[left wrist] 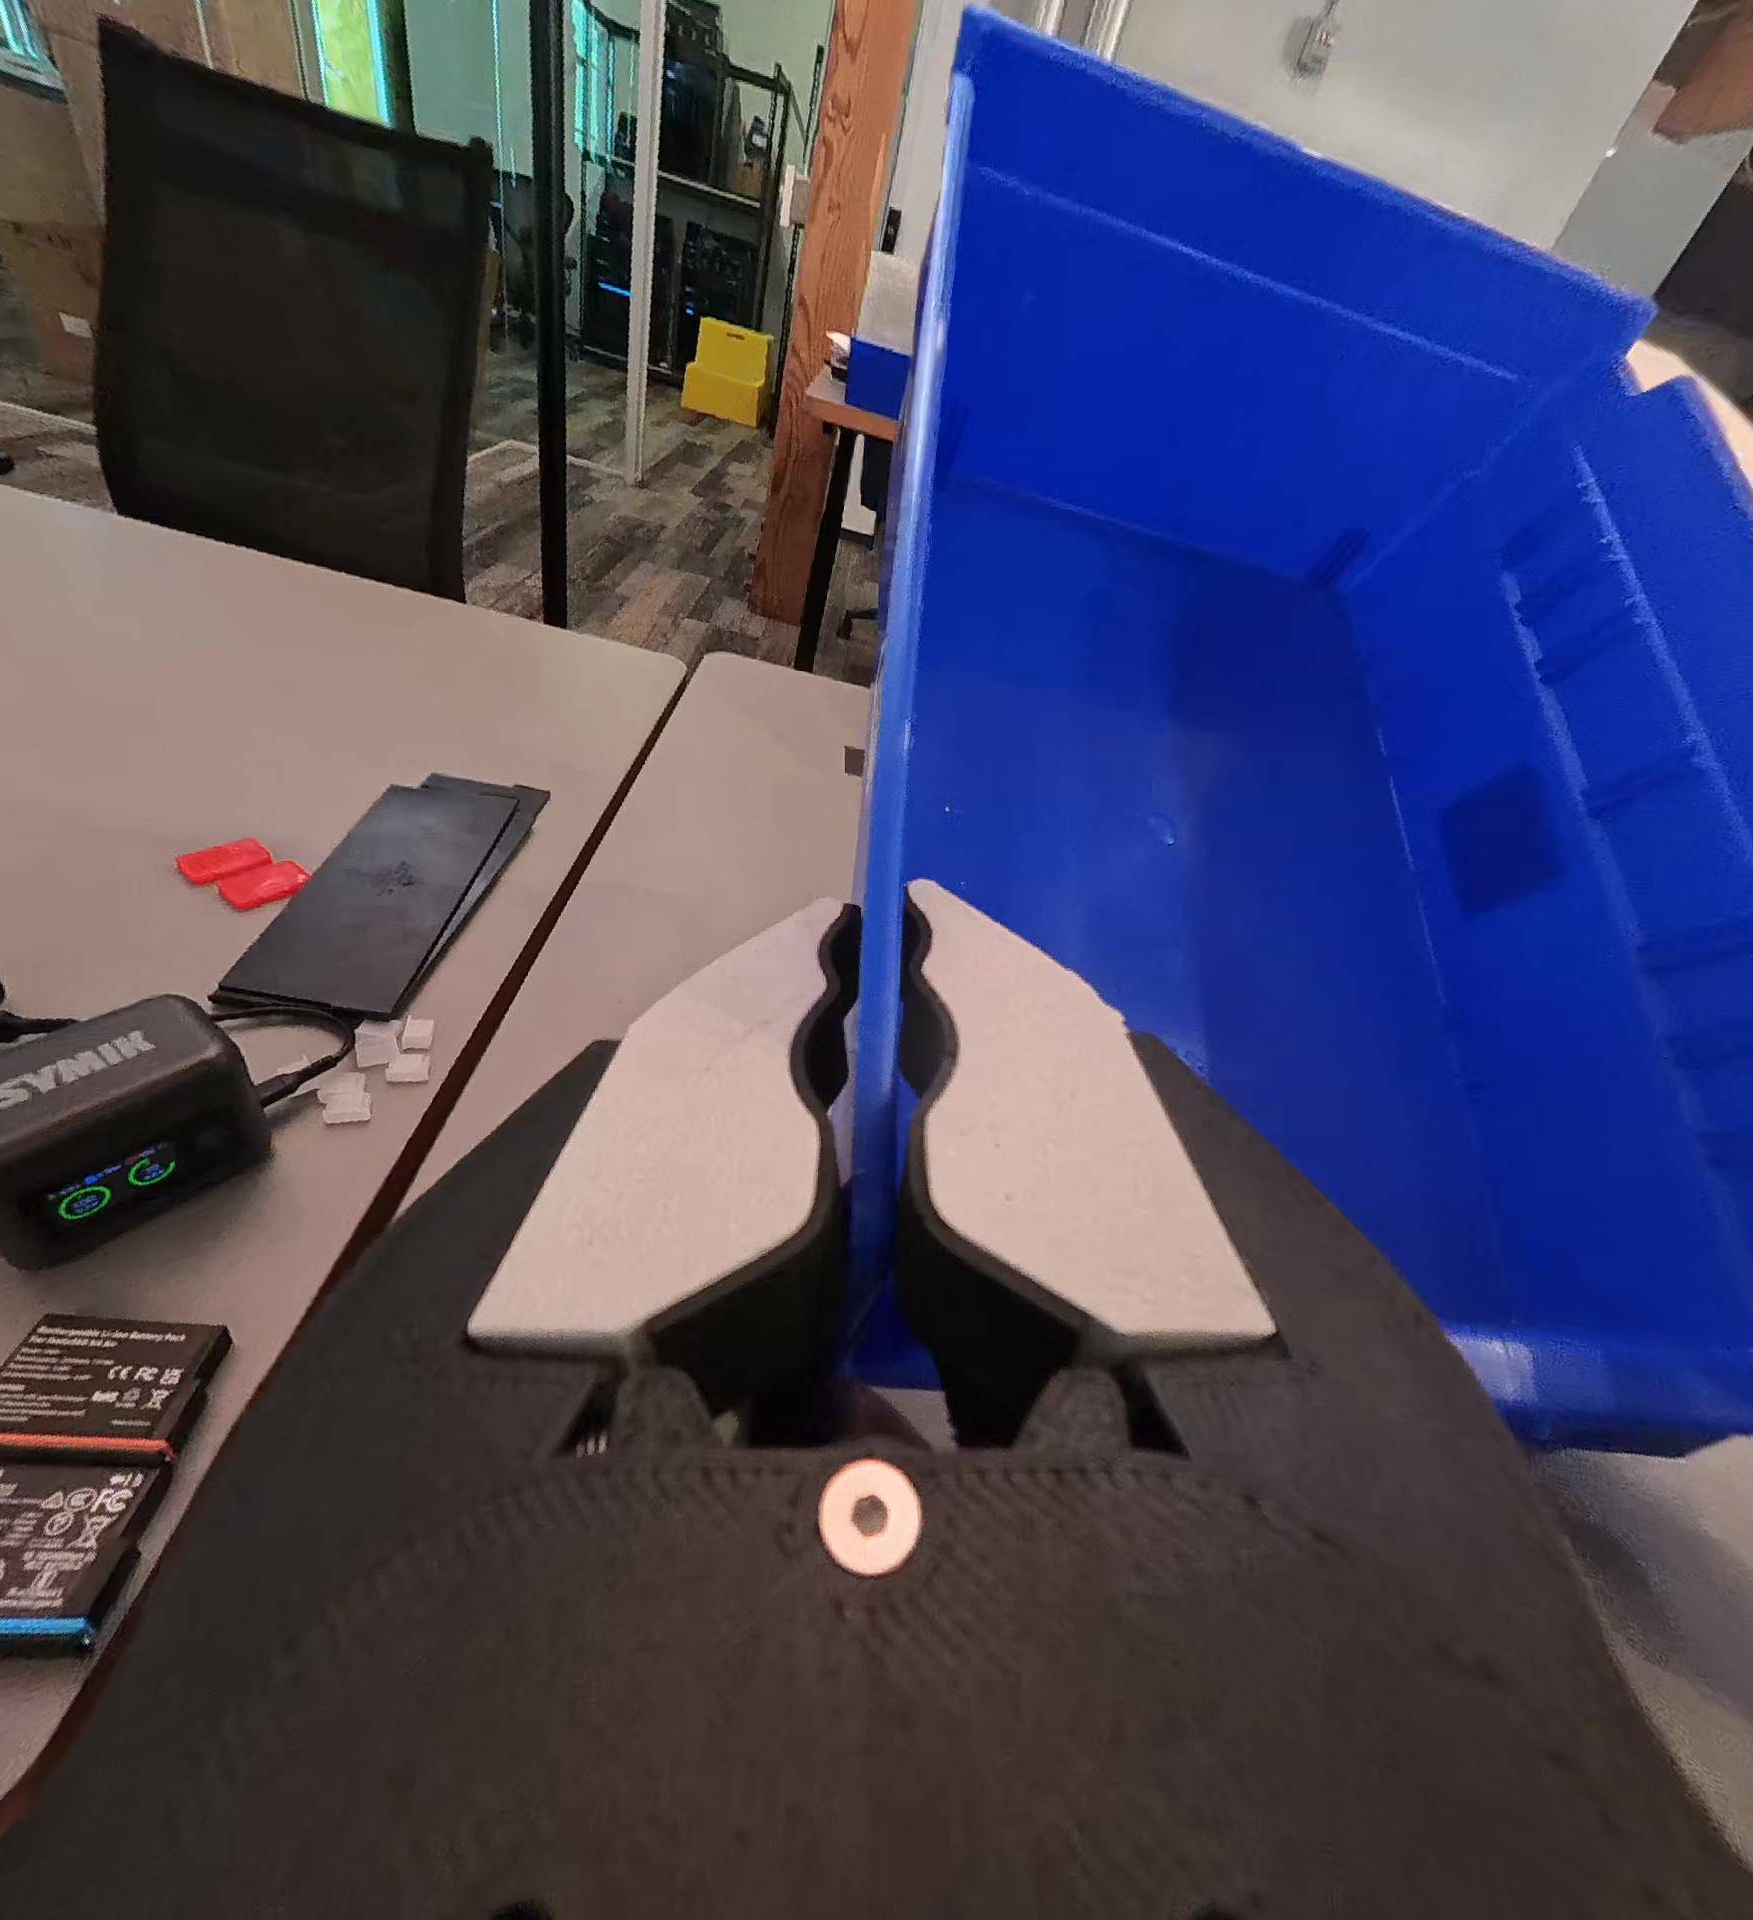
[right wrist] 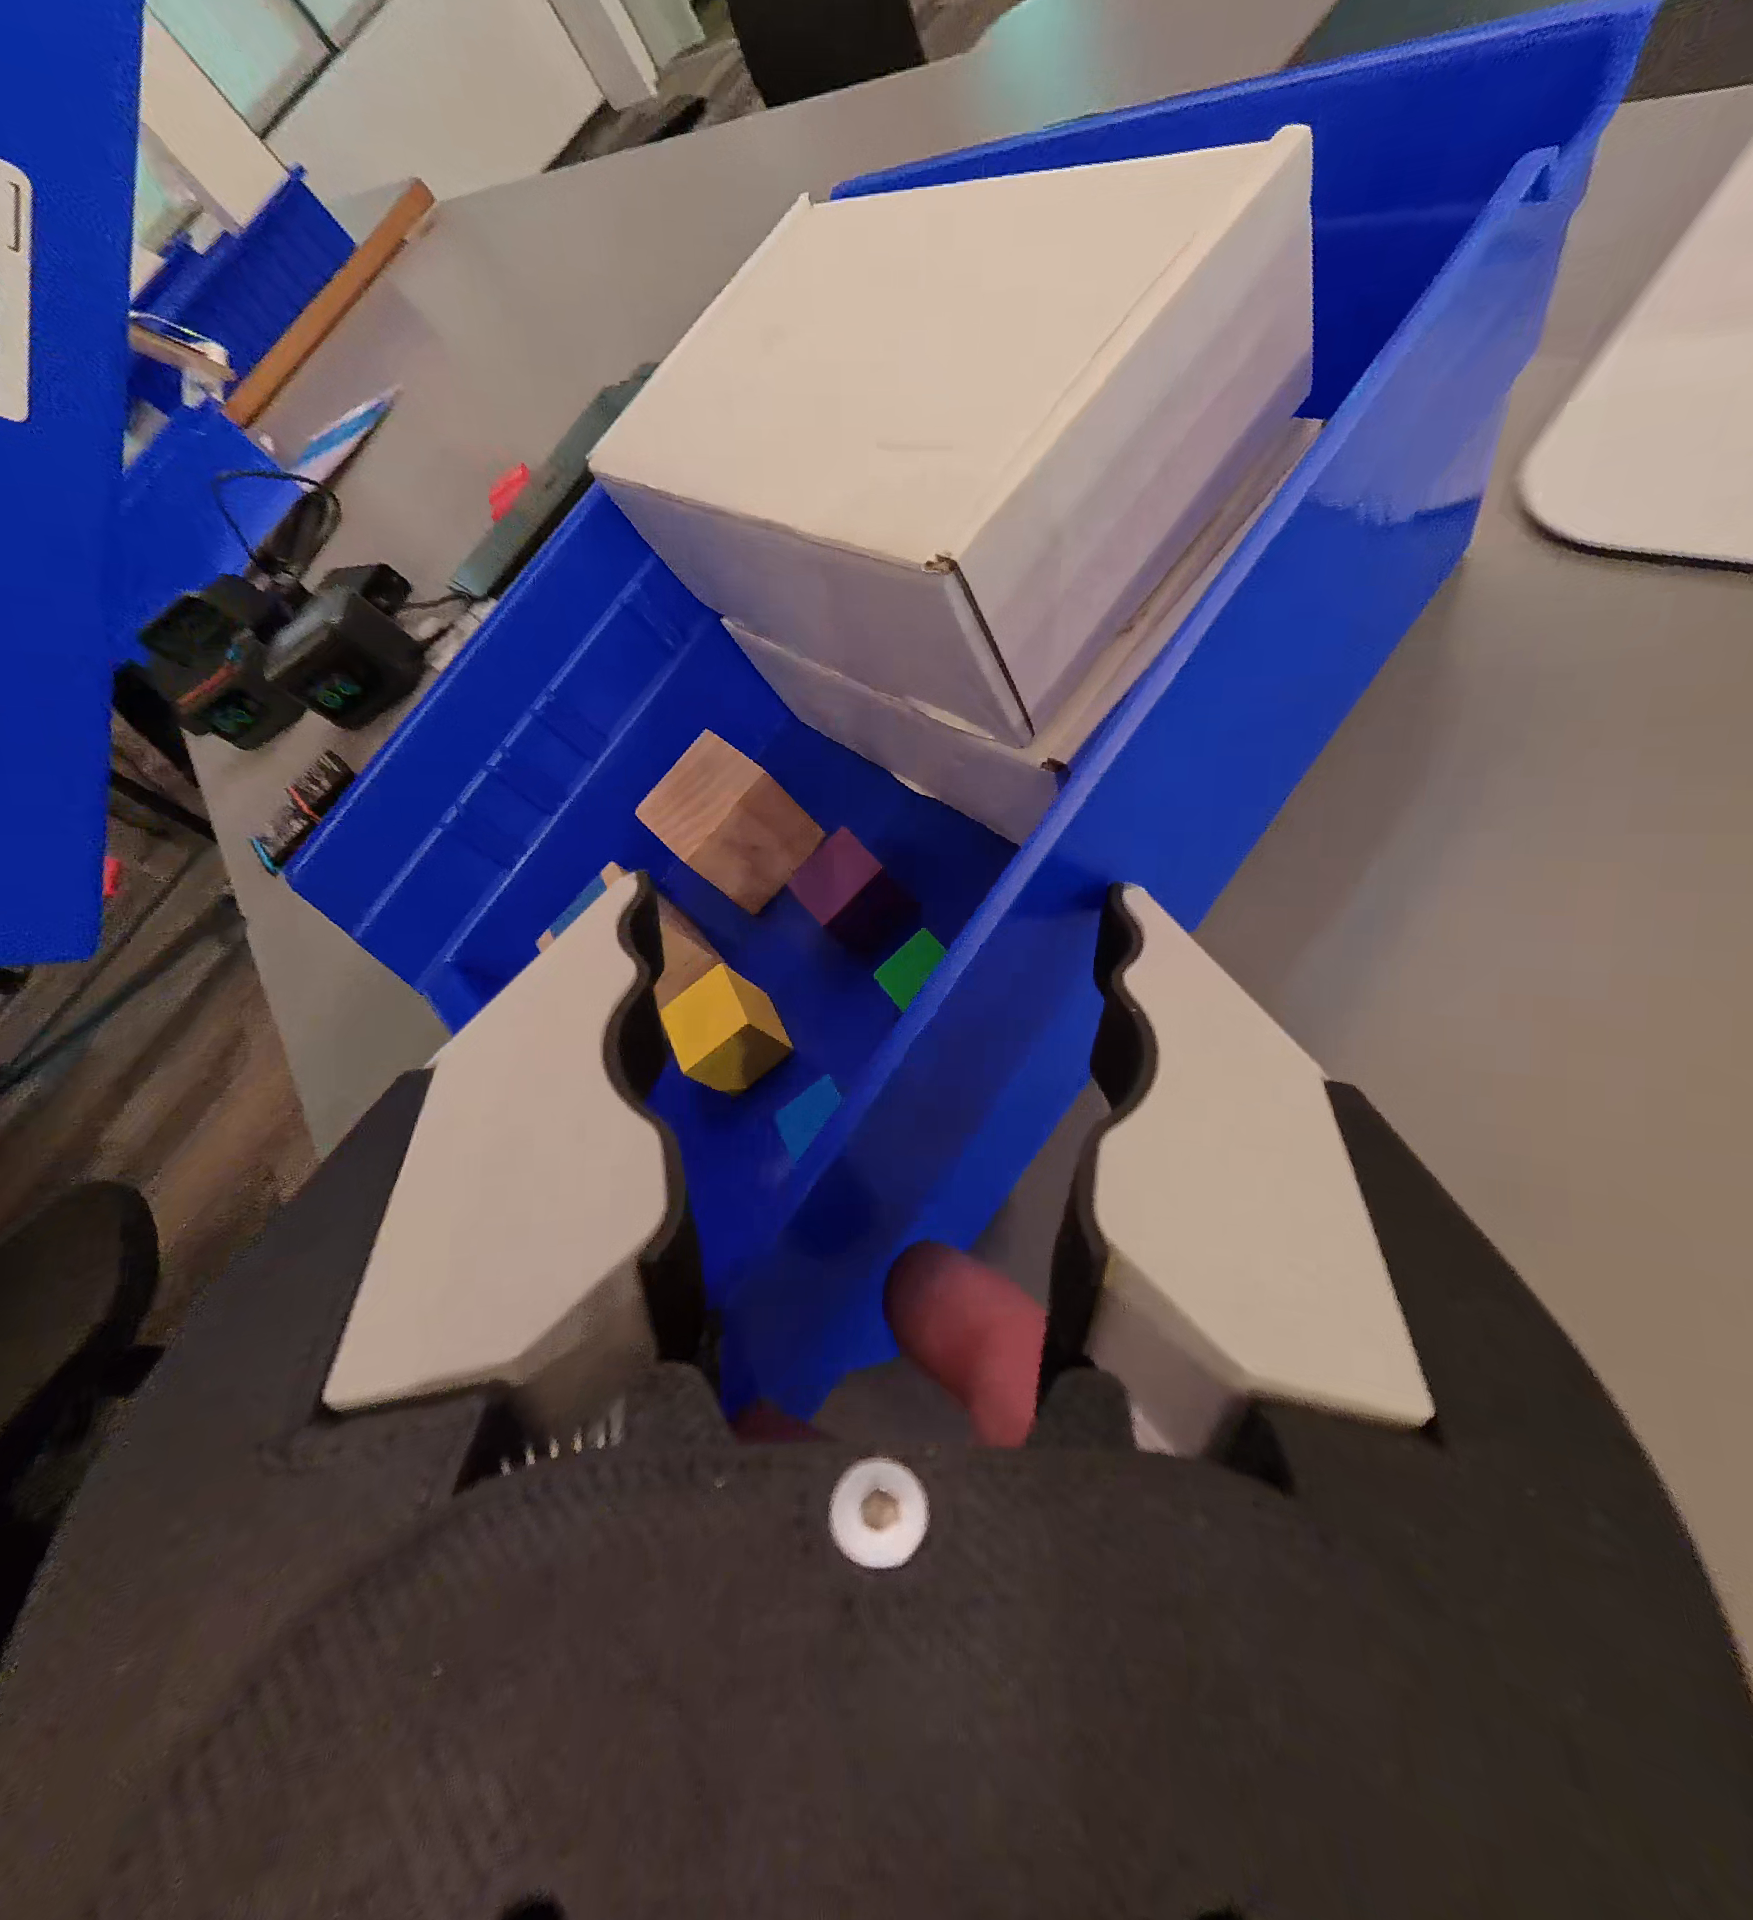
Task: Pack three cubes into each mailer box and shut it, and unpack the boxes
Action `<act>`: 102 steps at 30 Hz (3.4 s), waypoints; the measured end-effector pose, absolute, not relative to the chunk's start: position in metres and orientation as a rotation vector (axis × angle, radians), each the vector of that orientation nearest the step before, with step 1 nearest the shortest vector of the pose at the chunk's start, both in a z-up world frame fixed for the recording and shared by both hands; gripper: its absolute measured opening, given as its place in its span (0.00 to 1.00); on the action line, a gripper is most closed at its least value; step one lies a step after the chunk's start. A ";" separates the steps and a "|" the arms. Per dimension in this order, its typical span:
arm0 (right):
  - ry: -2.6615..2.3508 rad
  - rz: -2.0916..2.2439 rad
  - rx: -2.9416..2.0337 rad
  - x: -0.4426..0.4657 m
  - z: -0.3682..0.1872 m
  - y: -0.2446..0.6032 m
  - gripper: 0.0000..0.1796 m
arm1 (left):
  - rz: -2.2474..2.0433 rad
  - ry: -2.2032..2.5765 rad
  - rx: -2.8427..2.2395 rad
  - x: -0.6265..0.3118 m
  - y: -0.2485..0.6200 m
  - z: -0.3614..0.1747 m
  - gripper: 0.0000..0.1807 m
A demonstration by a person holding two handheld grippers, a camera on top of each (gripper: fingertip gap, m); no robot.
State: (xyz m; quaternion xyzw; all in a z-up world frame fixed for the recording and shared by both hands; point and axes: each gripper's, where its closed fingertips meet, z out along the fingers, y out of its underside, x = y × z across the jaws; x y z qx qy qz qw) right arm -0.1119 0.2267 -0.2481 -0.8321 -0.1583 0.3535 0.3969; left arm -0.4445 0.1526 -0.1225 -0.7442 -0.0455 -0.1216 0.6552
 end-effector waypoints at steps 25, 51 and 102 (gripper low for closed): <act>-0.275 1.016 -1.584 0.062 -0.096 0.134 0.60 | -0.433 0.342 -1.685 -0.165 0.191 -0.111 0.02; -0.034 0.228 -2.165 0.300 -0.246 0.115 0.44 | -0.949 0.851 -2.015 0.140 0.122 -0.270 0.24; -0.106 -0.222 -2.309 0.485 -0.265 0.131 0.09 | -0.039 0.400 -2.283 -0.407 0.203 -0.281 0.04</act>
